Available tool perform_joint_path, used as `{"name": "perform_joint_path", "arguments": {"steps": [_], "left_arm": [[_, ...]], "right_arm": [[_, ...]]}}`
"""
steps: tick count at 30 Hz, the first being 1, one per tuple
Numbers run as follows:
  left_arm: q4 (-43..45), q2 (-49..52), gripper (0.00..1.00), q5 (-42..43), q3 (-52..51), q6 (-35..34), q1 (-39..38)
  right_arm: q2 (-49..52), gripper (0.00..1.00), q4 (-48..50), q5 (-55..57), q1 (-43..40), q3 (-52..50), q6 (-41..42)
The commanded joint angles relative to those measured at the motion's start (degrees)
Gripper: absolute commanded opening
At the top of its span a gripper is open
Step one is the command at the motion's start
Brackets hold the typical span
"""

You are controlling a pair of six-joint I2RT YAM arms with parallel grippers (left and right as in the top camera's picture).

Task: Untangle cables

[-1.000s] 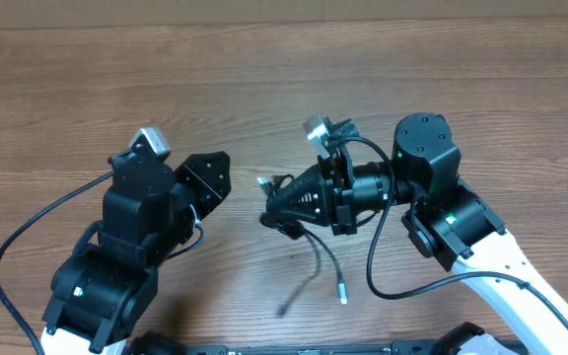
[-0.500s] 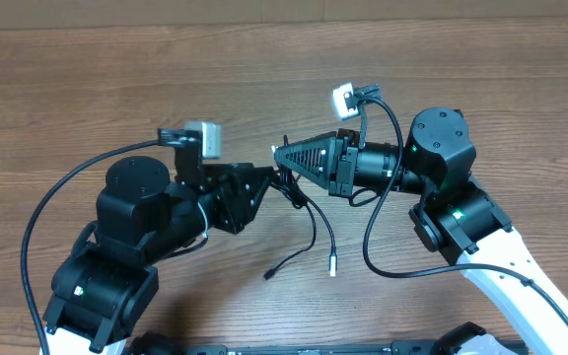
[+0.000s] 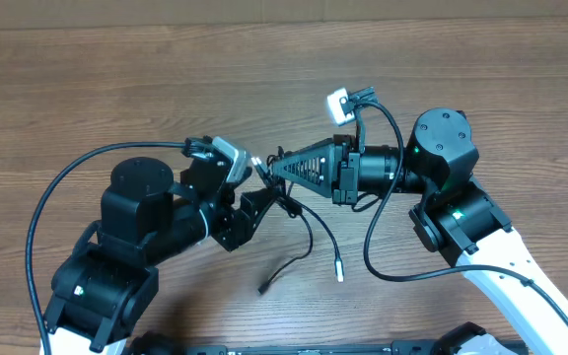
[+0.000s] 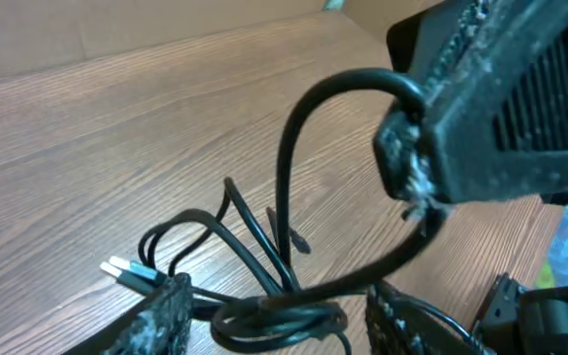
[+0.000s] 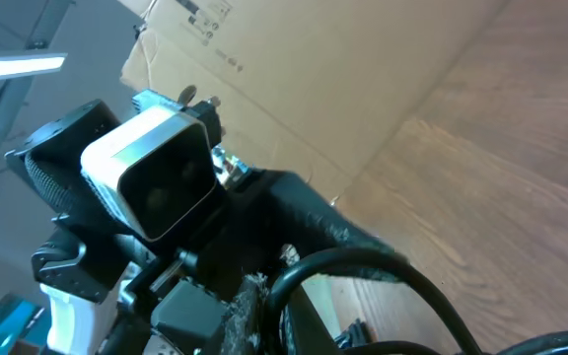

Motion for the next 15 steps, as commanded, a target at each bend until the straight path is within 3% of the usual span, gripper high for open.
{"name": "perform_joint_path", "arguments": {"steps": [1, 3, 5, 6, 13, 14, 15], "left_arm": [[0.26, 1.6, 0.55, 1.84, 0.87, 1.57, -0.02], [0.44, 2.62, 0.48, 4.24, 0.87, 1.57, 0.0], [0.59, 3.72, 0.34, 6.19, 0.87, 1.55, 0.0], [0.76, 4.07, 0.07, 6.16, 0.87, 1.44, 0.0], [3.39, 4.07, 0.04, 5.46, 0.87, -4.46, 0.0], [3.48, 4.07, 0.04, 3.15, 0.87, -6.56, 0.0], [3.45, 4.07, 0.04, 1.38, 0.87, -8.11, 0.0]], "right_arm": [[-1.2, 0.04, 2.64, -1.18, 0.44, 0.63, 4.48], [-1.2, 0.04, 4.81, -1.18, 1.31, 0.63, 5.51], [-1.2, 0.04, 5.18, -0.9, 1.77, 0.63, 5.49], [-1.2, 0.04, 4.76, -0.74, 1.77, 0.63, 5.49], [-1.16, 0.04, 1.01, 1.73, 0.2, 0.63, 5.27], [-1.16, 0.11, -1.09, 2.93, -0.5, 0.63, 5.22], [-1.16, 0.26, -2.23, 3.58, -0.85, 0.63, 5.22]]}}
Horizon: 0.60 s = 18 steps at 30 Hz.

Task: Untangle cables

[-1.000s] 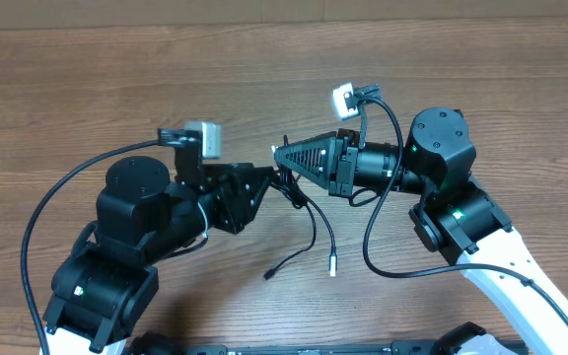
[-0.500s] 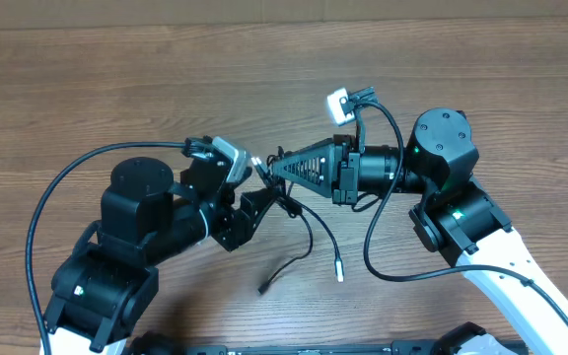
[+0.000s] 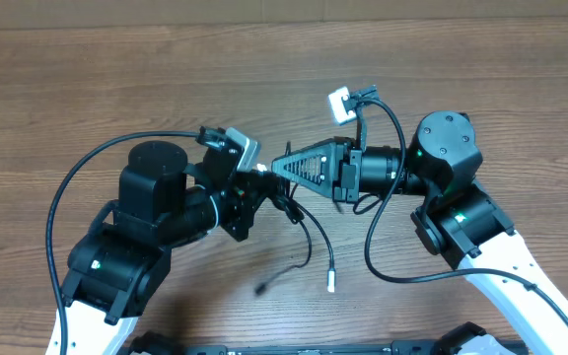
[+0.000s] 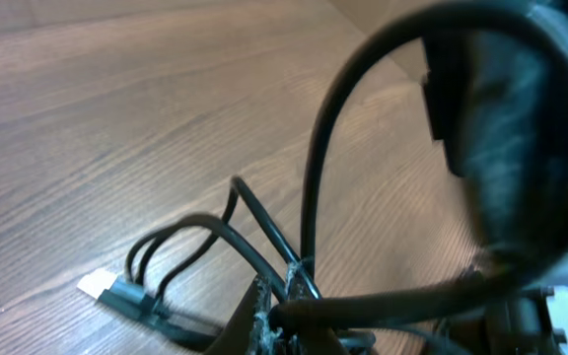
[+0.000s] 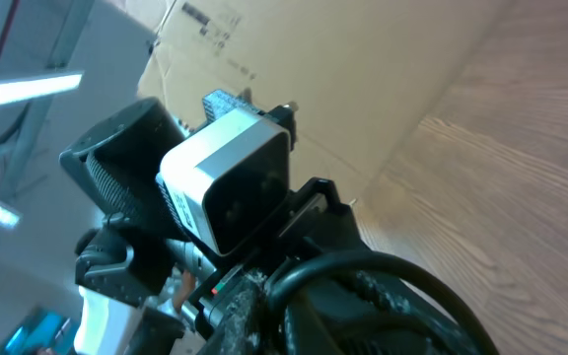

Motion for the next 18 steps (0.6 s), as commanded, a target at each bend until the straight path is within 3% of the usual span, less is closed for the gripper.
{"name": "perform_joint_path", "arguments": {"steps": [1, 2, 3, 7, 10, 13, 18], "left_arm": [[1.55, -0.26, 0.04, -8.74, 0.9, -10.8, 0.0], [1.03, -0.26, 0.04, -14.75, 0.9, -16.11, 0.02], [-0.07, -0.26, 0.04, -21.31, 0.9, -23.5, 0.02], [0.33, -0.24, 0.04, -25.09, 0.9, -34.07, 0.0], [0.57, -0.24, 0.04, -25.11, 0.9, -40.7, 0.0], [0.55, -0.04, 0.04, -25.16, 0.9, -55.65, 0.0], [0.66, 0.02, 0.04, -23.47, 0.9, -70.64, 0.0]], "right_arm": [[-0.46, 0.51, -6.08, 3.8, -2.29, 0.48, 0.09], [-0.46, 0.69, -9.05, 4.98, -3.08, 0.48, 0.09], [-0.46, 0.8, -12.5, 7.02, -3.58, 0.48, 0.09], [-0.46, 1.0, -17.64, 10.19, -3.56, 0.48, 0.13], [-0.46, 1.0, -17.94, 9.84, -3.54, 0.48, 0.17], [-0.46, 1.0, -18.25, 5.99, -3.5, 0.48, 0.35], [-0.44, 0.98, -19.89, 8.11, -2.01, 0.48, -0.59]]}}
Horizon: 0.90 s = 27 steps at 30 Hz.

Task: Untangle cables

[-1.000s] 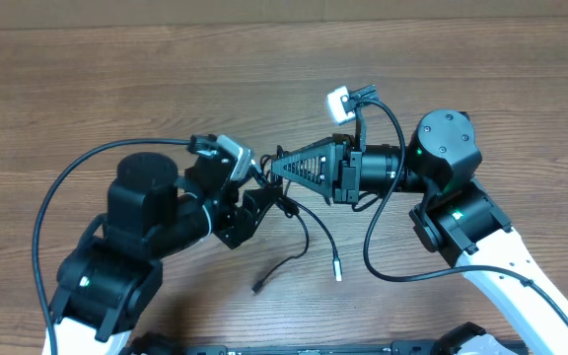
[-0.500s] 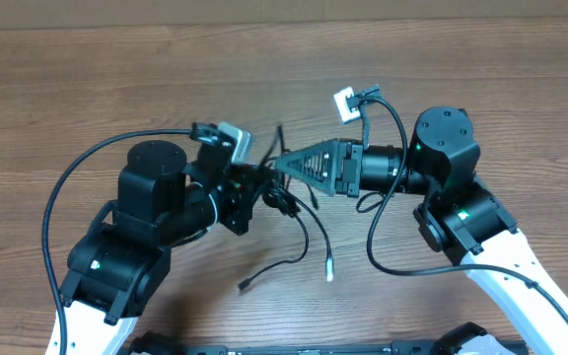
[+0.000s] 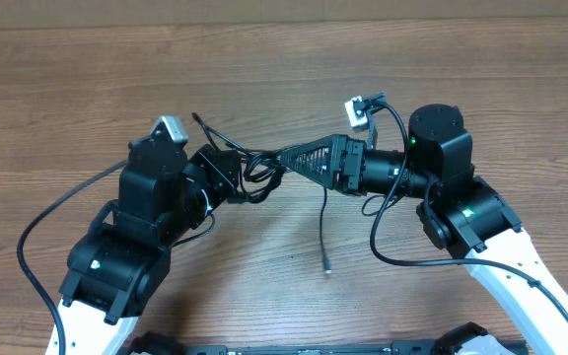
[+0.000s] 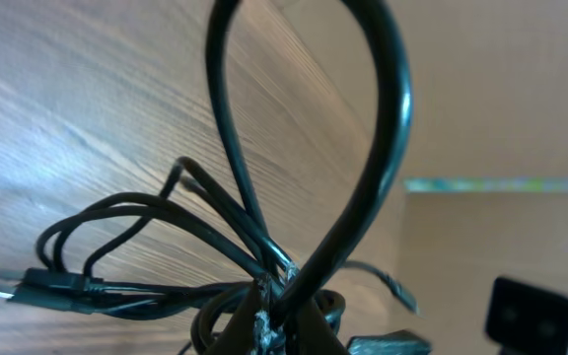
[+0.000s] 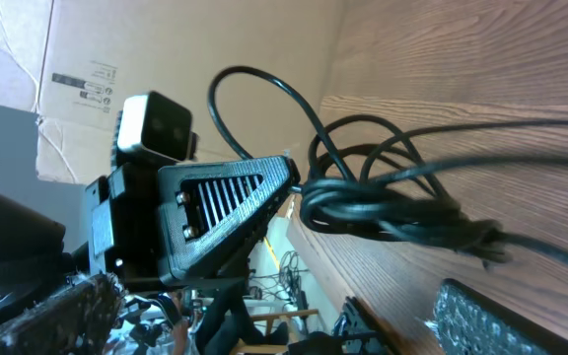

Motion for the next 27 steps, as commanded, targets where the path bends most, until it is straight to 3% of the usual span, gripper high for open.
{"name": "perform_joint_path", "arguments": {"steps": [1, 8, 10, 17, 22, 27], "left_arm": [[1.2, -0.07, 0.04, 1.53, 0.9, -13.0, -0.04], [3.32, -0.07, 0.04, 8.37, 0.9, -17.59, -0.04], [3.78, -0.07, 0.04, 10.82, 0.9, -18.71, -0.04], [5.9, -0.17, 0.04, 16.22, 0.9, -18.67, -0.04], [7.21, -1.22, 0.04, 16.65, 0.92, -18.67, -0.04], [7.98, -1.42, 0.04, 18.08, 0.9, -18.62, -0.04]], "right_arm": [[-0.42, 0.98, -0.72, 2.25, 1.62, 0.42, -2.12], [-0.35, 0.85, -0.7, 5.75, 6.14, 0.42, -15.54], [0.09, 0.71, -0.81, 8.26, 7.69, 0.42, -20.44], [3.82, 0.58, -5.11, 15.72, 8.09, 0.42, -26.49], [4.0, 0.56, -12.74, 26.8, 8.09, 0.42, -27.17], [4.0, 0.56, -13.07, 26.14, 8.11, 0.42, -27.34]]}}
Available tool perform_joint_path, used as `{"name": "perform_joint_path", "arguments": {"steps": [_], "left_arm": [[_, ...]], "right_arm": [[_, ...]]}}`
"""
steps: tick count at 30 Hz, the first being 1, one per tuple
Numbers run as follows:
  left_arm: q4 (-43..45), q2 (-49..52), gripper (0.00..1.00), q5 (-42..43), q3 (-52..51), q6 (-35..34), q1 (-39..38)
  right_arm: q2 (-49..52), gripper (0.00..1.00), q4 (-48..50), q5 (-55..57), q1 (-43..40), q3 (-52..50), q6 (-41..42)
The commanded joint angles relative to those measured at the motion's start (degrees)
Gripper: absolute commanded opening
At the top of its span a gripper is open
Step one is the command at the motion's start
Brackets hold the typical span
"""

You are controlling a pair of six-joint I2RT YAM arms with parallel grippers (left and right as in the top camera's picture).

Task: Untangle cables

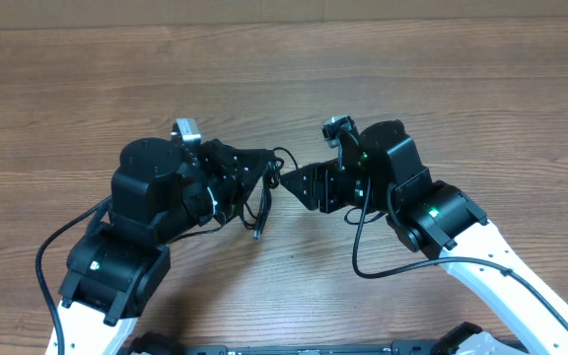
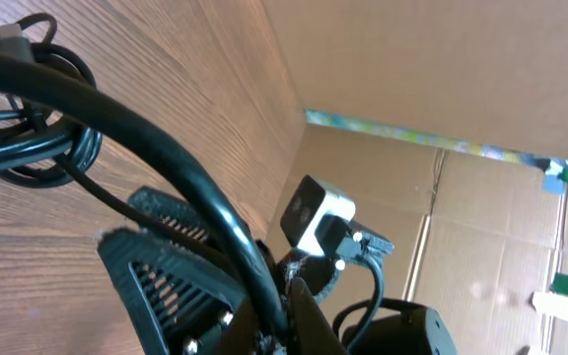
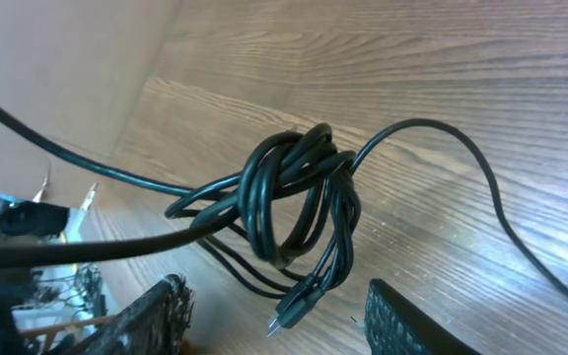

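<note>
A black cable (image 1: 261, 212) hangs in a knotted bundle below my left gripper (image 1: 264, 170), its plug end low near the table. In the left wrist view a thick strand (image 2: 146, 138) runs into my left gripper (image 2: 274, 330), which is shut on it. A coil (image 2: 28, 118) lies at the upper left. In the right wrist view the knot (image 3: 294, 187) sits just ahead of my right gripper (image 3: 274, 296), which is open, its fingers (image 3: 156, 311) wide on either side. The plug (image 3: 294, 311) dangles between them. In the overhead view my right gripper (image 1: 289, 180) faces the left one closely.
The wooden table (image 1: 284, 79) stretches all round. A cardboard wall (image 2: 412, 69) stands behind it. The left arm's own lead (image 1: 47, 266) loops out at the left, and the right arm's lead (image 1: 358, 247) curves below its wrist.
My left gripper has moved right with the cable, whose bundle now hangs beneath it. The right arm has shifted left and now faces the knot. The long strand no longer hangs under the right gripper.
Both grippers met over the table's middle with the tangle between them and two loose ends on the wood. Then the left gripper was shut on a strand. Then the arms stood apart, one end dangling. Now the left holds the bundle and the right is open.
</note>
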Motion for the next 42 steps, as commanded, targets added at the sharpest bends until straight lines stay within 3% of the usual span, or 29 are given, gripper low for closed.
{"name": "perform_joint_path", "arguments": {"steps": [1, 3, 5, 11, 13, 17, 21, 25, 26, 29, 32, 34, 39, 41, 42], "left_arm": [[0.61, -1.14, 0.04, 1.68, 0.94, -0.31, -0.04], [0.57, -1.09, 0.04, 1.44, 0.92, -0.33, -0.04], [0.59, -1.07, 0.04, 1.44, 0.92, -0.37, -0.04], [0.66, -1.07, 0.04, 4.09, 0.92, -1.9, -0.07], [0.66, -1.09, 0.04, 4.98, 0.92, -2.16, -0.04], [0.66, -1.09, 0.04, 4.81, 0.92, -2.25, 0.0], [-1.68, -1.07, 0.04, -4.13, 0.92, 4.5, 0.0], [-10.71, -0.81, 0.04, -15.65, 0.92, 5.75, 0.0], [-12.04, -0.63, 0.04, -15.91, 0.92, 5.73, 0.0], [-13.75, 0.31, 0.04, -14.78, 0.92, 5.75, -0.04], [-15.78, 0.94, 0.04, -15.1, 0.92, 5.73, -0.04], [-16.41, 1.51, 0.04, -15.37, 0.92, 5.75, -0.04], [-16.41, 4.31, 0.04, -15.93, 0.92, 5.73, -0.04], [-16.57, 5.16, 0.04, -15.87, 0.92, 5.77, -0.04], [-16.63, 5.49, 0.04, -15.54, 0.92, 6.08, -0.04]], "right_arm": [[-0.2, 0.55, 0.59, -0.04, 0.24, 0.42, -0.85], [-0.2, 0.57, 2.29, -7.43, 0.24, 0.42, -4.94], [-0.2, 0.66, 4.52, -13.53, 0.24, 0.42, -6.93], [-0.2, 0.73, 10.73, -12.33, 1.95, 0.42, -9.88], [-0.2, 0.64, 11.19, -9.75, 1.99, 0.42, -9.9], [-0.22, 0.04, 10.45, -9.88, 1.99, 0.42, -9.84], [-0.26, 0.04, 10.05, -27.98, 1.99, 0.42, -9.42], [-0.26, 0.04, 12.04, -47.17, 1.99, 0.42, -9.49], [-0.26, 0.04, 11.69, -46.6, 1.99, 0.42, -10.01], [-0.2, 0.04, 6.6, -26.14, 1.99, 0.42, -10.82], [-0.2, 0.04, 6.6, -16.57, 1.64, 0.42, -0.35], [-0.22, 0.04, 10.01, -20.65, 1.62, 0.42, 2.25], [-0.22, 0.04, 23.76, -47.52, 1.62, 0.42, 3.06], [-0.22, 0.04, 24.28, -50.21, 1.62, 0.42, 2.1], [-0.2, 0.1, 22.99, -49.96, 1.62, 0.42, 0.98]]}}
